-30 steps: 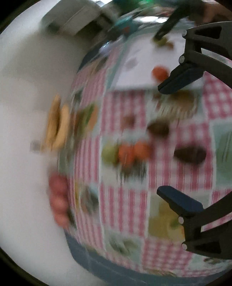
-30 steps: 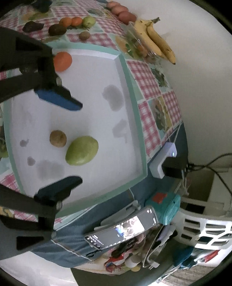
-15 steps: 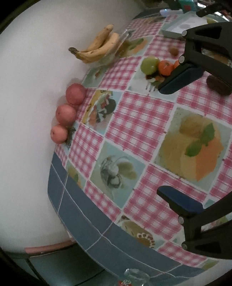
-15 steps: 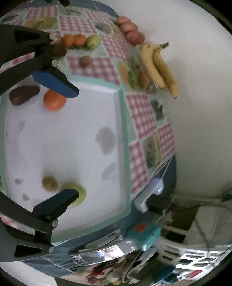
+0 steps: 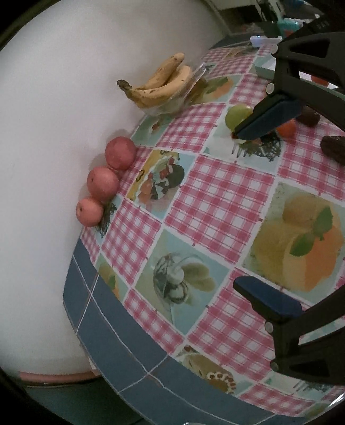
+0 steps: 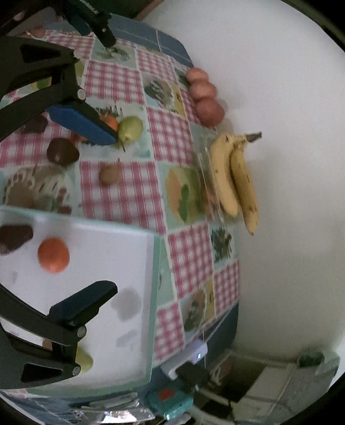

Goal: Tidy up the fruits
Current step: 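Move both open tools back toward the remaining fruit, then grasp another brown kiwi with the right tool while the left grasps the green apple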

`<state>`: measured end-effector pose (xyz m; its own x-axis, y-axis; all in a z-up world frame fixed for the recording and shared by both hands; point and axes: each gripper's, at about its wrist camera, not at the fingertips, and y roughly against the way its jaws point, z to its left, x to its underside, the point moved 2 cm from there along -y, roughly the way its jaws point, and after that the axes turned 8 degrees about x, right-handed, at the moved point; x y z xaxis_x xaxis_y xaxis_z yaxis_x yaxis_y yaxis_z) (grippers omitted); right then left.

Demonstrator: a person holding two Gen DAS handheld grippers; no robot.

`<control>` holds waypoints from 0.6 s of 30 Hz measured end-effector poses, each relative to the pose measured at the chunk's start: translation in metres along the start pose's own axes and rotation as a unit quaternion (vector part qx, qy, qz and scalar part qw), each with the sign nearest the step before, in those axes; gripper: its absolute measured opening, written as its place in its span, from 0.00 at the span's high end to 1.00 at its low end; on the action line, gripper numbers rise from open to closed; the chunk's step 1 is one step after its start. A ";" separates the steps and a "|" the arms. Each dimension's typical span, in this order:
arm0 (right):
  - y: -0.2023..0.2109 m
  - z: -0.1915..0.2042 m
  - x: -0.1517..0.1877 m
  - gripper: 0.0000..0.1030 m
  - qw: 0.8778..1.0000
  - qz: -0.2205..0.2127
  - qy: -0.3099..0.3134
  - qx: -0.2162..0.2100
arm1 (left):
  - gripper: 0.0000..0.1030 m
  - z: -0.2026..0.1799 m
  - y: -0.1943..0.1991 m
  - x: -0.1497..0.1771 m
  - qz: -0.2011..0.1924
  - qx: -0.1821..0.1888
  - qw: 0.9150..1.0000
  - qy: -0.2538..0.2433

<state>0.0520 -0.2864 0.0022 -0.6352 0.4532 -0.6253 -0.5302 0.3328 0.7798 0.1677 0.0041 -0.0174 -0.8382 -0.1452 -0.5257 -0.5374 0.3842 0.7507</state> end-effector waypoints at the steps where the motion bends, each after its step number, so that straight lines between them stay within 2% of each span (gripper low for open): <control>1: -0.003 0.004 -0.001 0.01 1.000 0.004 0.004 -0.004 | 0.00 0.001 -0.004 -0.003 0.000 0.001 1.000 0.005; 6: -0.018 0.022 -0.008 0.01 0.999 0.015 0.030 -0.010 | 0.00 -0.003 -0.016 -0.015 -0.017 0.014 1.000 0.007; 11: -0.036 0.033 -0.015 0.02 0.998 0.031 0.054 -0.017 | 0.00 -0.008 -0.037 -0.022 -0.008 0.015 1.000 -0.004; 13: -0.045 0.040 -0.014 0.08 0.997 0.037 0.071 -0.016 | 0.00 -0.012 -0.044 -0.024 -0.006 0.020 1.000 -0.017; 15: -0.055 0.046 -0.013 0.19 0.995 0.046 0.086 -0.014 | 0.00 -0.018 -0.050 -0.025 0.003 0.036 0.999 -0.028; 17: -0.064 0.050 -0.011 0.21 0.994 0.055 0.093 -0.017 | 0.00 -0.024 -0.056 -0.026 0.016 0.052 0.998 -0.032; 18: -0.069 0.052 -0.009 0.26 0.993 0.061 0.096 -0.020 | 0.00 -0.027 -0.060 -0.026 0.025 0.061 0.997 -0.032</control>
<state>0.1235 -0.2707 -0.0440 -0.7897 0.3206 -0.5231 -0.4619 0.2507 0.8508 0.2198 -0.0403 -0.0378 -0.8535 -0.0659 -0.5169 -0.4768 0.4990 0.7237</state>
